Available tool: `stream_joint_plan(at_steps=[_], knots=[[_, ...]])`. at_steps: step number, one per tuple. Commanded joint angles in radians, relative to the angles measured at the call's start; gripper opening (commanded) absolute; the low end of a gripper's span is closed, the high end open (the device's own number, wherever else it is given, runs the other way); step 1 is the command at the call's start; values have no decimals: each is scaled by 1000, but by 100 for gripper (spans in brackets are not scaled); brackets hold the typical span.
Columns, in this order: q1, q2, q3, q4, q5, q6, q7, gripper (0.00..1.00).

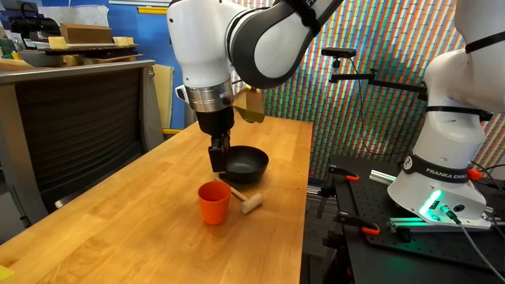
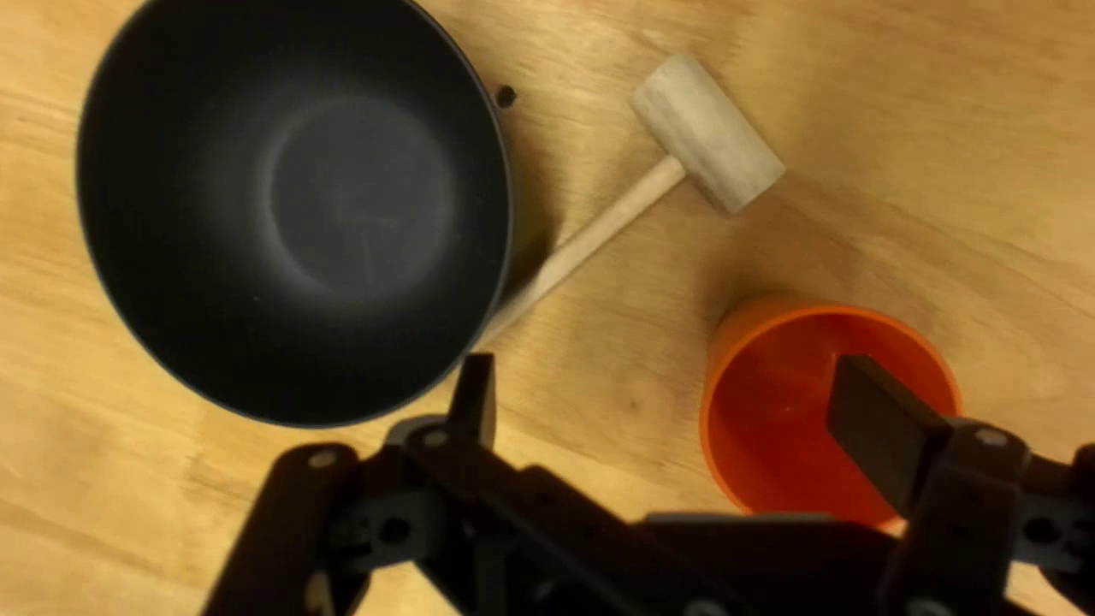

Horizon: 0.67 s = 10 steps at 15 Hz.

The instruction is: Put the cup in the bowl

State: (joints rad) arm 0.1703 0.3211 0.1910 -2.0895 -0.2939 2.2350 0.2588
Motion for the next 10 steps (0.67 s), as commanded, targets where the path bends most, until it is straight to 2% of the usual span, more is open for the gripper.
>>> stream_joint_plan(at_steps=[1, 6, 7, 8, 10], knots=[[52, 70, -28, 94, 17, -3, 4, 100], [60, 101, -71, 76, 8, 21, 1, 100], [56, 106, -77, 69, 15, 25, -4, 75], [52, 112, -83, 65, 24, 32, -3, 74], [39, 123, -82, 65, 69, 24, -19, 58]])
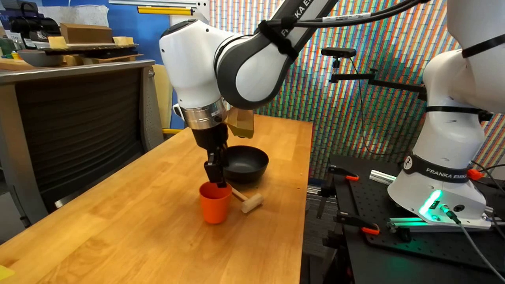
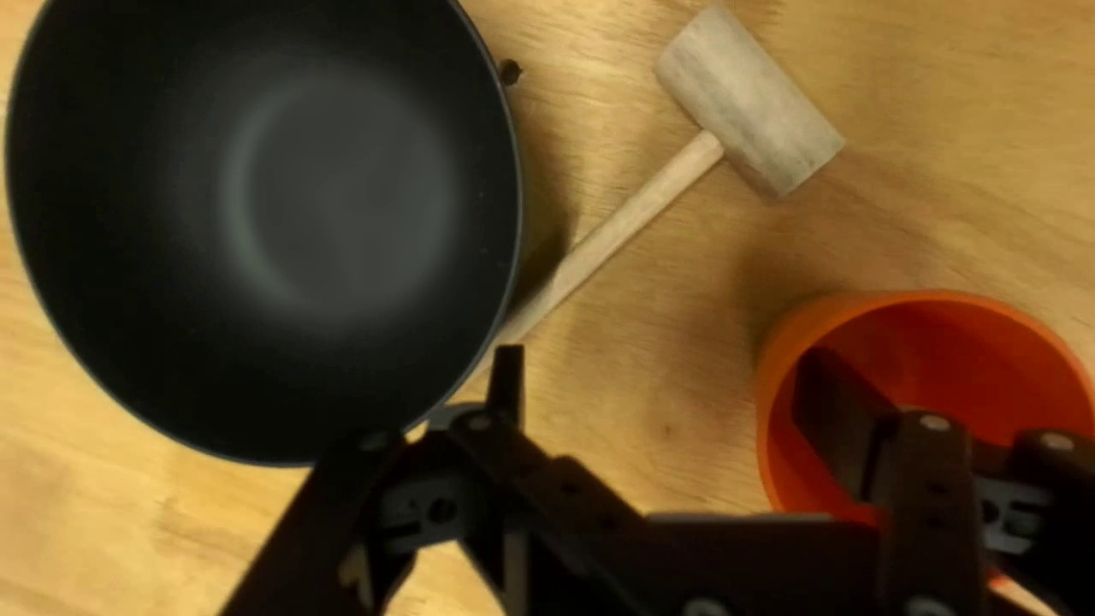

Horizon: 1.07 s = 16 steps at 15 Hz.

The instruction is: Put the cup in the bowl

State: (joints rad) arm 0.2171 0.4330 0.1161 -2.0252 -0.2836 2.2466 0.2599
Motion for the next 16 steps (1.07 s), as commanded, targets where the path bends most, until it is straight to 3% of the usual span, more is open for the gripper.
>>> stream_joint_plan(at_steps=[1, 7, 11, 16], knots=[[-15, 14, 0, -3, 92, 9, -31, 49], [-60, -3, 32, -42, 319, -16, -128, 3], [-84, -118, 21, -114, 377, -7, -179, 2], [-92, -353, -67, -193, 222, 33, -84, 2]])
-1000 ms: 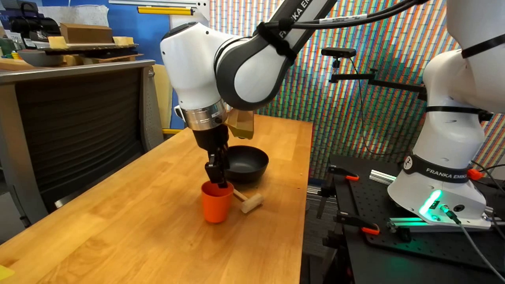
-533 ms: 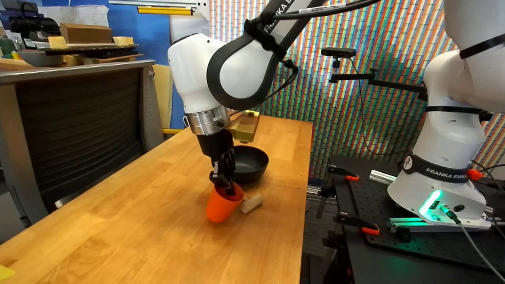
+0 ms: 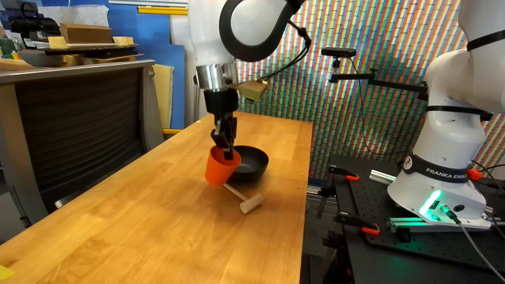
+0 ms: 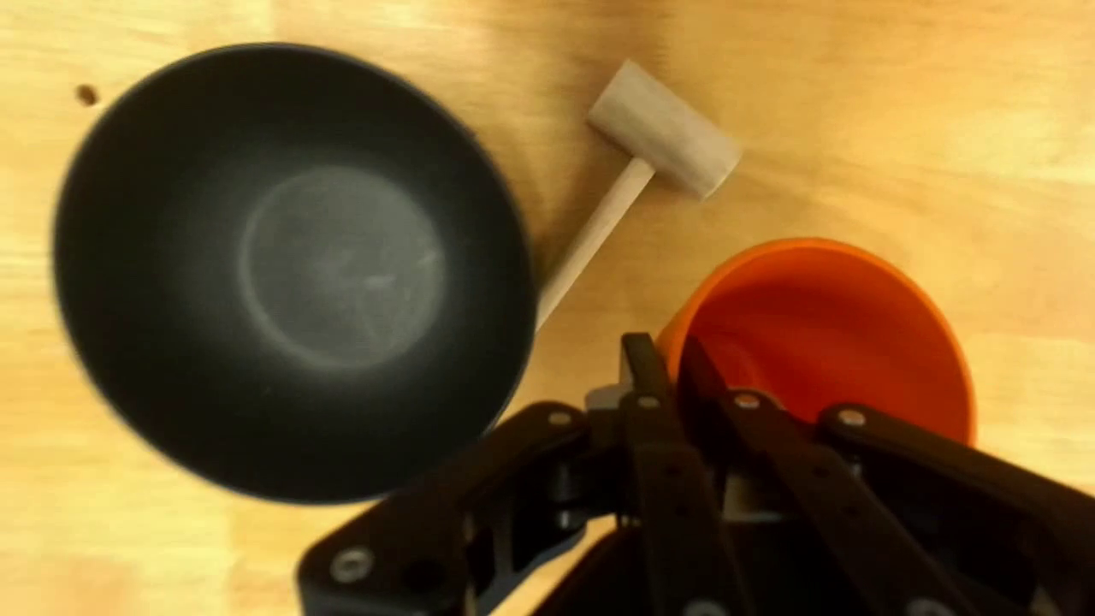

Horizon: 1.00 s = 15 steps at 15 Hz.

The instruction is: Put the cup in the bowl

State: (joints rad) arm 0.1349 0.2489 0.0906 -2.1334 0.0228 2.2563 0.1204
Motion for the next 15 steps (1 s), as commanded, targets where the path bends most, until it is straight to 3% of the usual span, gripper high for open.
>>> stream_joint_plan(at_steps=[1, 5, 10, 15], knots=[[-24, -210, -63, -94, -120, 15, 83, 2], [-102, -267, -123, -111, -229, -65, 199, 2], [-160, -161, -142, -92, -63, -254, 76, 2], [-142, -27, -107, -69, 8, -183, 6, 2]])
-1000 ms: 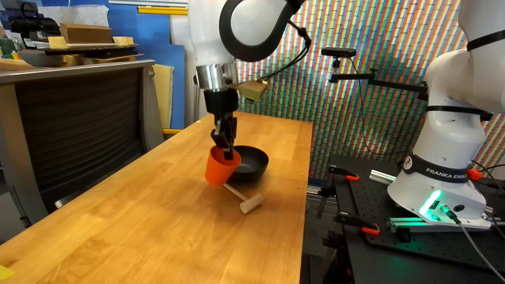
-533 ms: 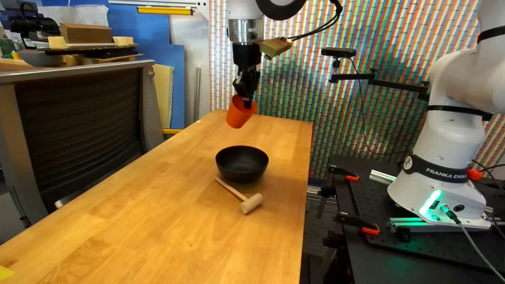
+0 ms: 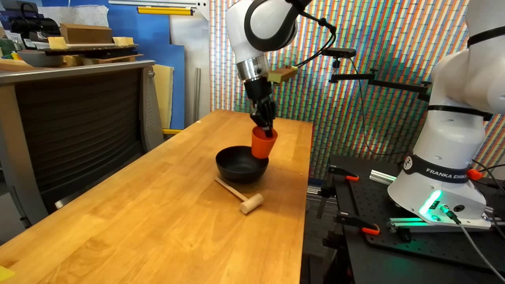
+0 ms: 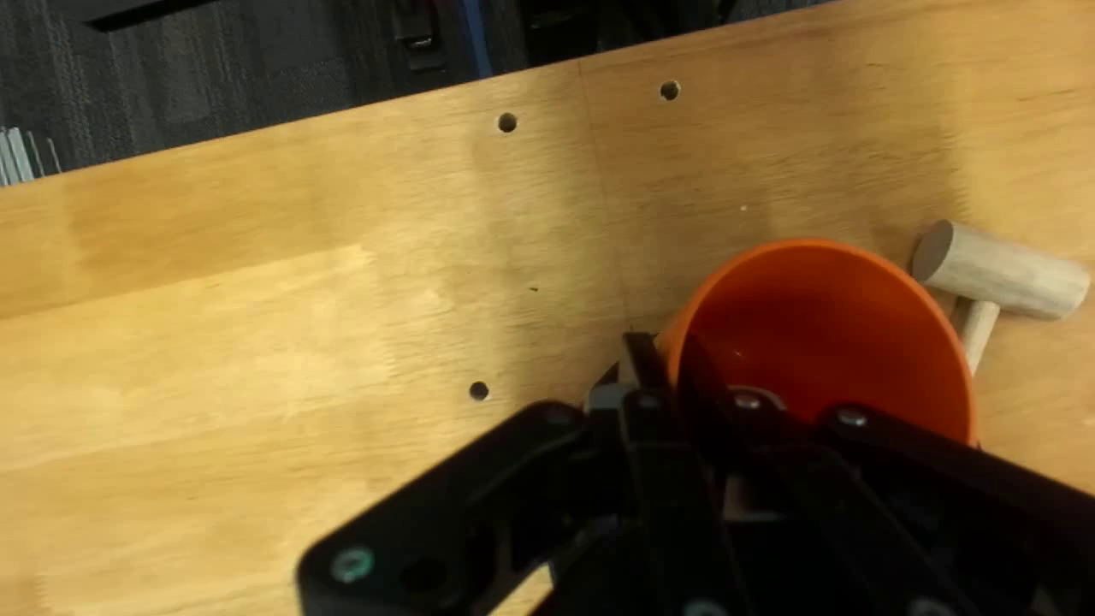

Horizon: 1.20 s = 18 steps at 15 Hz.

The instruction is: Put the cup in the bowl

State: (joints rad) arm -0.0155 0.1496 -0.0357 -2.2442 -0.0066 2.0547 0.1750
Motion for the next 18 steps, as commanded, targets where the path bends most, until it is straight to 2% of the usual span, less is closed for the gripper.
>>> stream_joint_plan(at_steps=[1, 7, 8, 9, 13, 17, 18], knots=[[9, 98, 27, 48, 43, 36, -63, 2], [-12, 236, 34, 147, 81, 63, -124, 3], [-16, 250, 35, 167, 87, 52, -133, 32], [-21, 262, 38, 187, 95, 39, -148, 33], [-18, 233, 44, 204, 84, -2, -195, 63], [2, 94, 40, 136, 29, -33, -229, 94], [7, 47, 39, 114, 6, -37, -238, 99]])
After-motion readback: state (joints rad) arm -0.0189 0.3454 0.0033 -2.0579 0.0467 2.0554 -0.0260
